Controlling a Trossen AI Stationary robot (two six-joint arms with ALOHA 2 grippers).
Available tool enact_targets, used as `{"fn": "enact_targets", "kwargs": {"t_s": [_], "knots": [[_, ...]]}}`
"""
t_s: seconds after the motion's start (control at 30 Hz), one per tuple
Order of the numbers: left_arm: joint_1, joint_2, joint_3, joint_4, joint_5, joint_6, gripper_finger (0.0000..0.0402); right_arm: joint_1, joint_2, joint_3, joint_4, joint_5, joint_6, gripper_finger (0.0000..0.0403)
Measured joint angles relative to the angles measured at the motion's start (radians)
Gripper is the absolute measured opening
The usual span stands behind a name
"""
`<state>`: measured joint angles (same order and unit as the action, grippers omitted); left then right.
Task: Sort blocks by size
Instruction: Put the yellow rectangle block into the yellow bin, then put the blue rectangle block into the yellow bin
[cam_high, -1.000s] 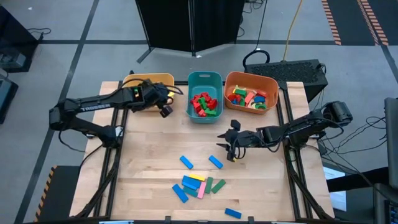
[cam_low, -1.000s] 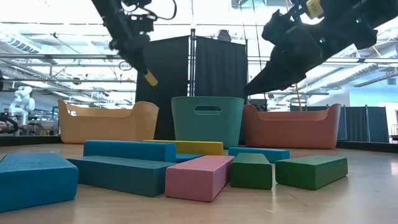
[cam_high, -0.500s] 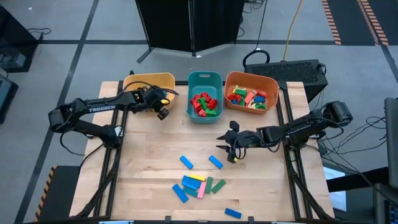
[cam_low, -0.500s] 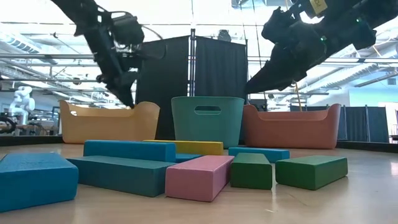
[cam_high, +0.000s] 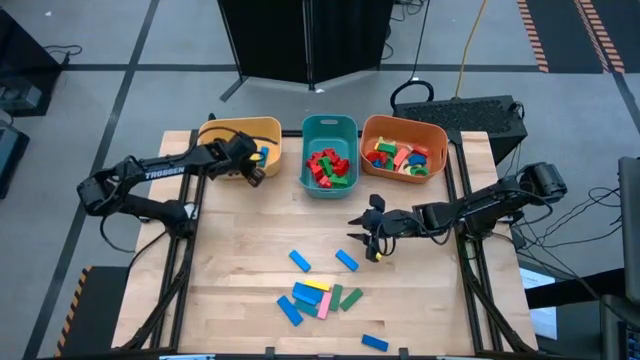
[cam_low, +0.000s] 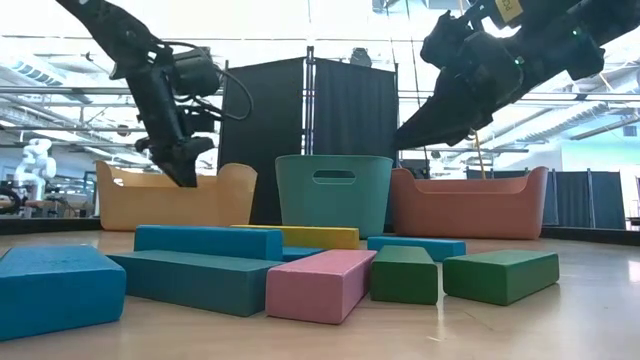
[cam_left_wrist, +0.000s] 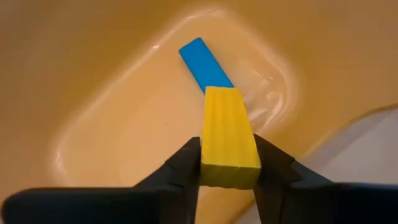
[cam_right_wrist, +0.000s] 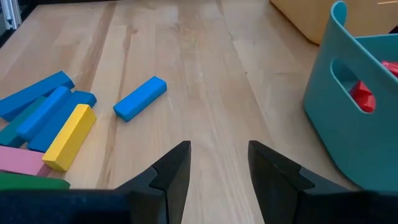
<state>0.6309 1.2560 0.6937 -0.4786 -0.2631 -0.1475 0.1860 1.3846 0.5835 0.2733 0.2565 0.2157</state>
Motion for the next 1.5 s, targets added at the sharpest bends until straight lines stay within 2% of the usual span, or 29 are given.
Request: {"fn": "enact_targets", "kwargs": {"t_s": [0.2, 0.33, 0.47, 0.6, 0.83, 1.03, 1.27, 1.5], "knots": [[0.004, -0.001, 0.000, 0.019, 0.014, 0.004, 0.0187, 0.031, 0.000, 0.000, -0.013, 0.000, 0.028, 0.0146], [0.001, -0.033, 0.000, 0.021, 0.027, 0.006, 0.0220, 0.077, 0.000, 0.000, -0.038, 0.000, 0.081, 0.0146], [-0.030, -0.113, 0.000, 0.022, 0.028, 0.025, 0.0225, 0.131, 0.017, 0.000, -0.044, 0.004, 0.147, 0.0146], [-0.088, -0.217, 0.000, 0.028, 0.028, 0.039, 0.0226, 0.183, 0.085, 0.000, -0.021, 0.043, 0.196, 0.0146], [-0.273, -0.326, 0.000, 0.029, 0.074, 0.051, 0.0227, 0.235, 0.224, 0.000, 0.036, 0.119, 0.303, 0.0146], [-0.463, -0.326, 0.000, 0.077, 0.107, 0.020, 0.0228, 0.280, 0.340, 0.004, 0.197, 0.136, 0.328, 0.0146], [-0.650, -0.302, 0.001, 0.221, 0.047, 0.007, 0.0228, 0.311, 0.432, 0.048, 0.176, 0.297, 0.398, 0.0146], [-0.778, -0.209, 0.001, 0.251, -0.053, -0.017, 0.0228, 0.369, 0.442, 0.077, 0.146, 0.445, 0.333, 0.0146]]}}
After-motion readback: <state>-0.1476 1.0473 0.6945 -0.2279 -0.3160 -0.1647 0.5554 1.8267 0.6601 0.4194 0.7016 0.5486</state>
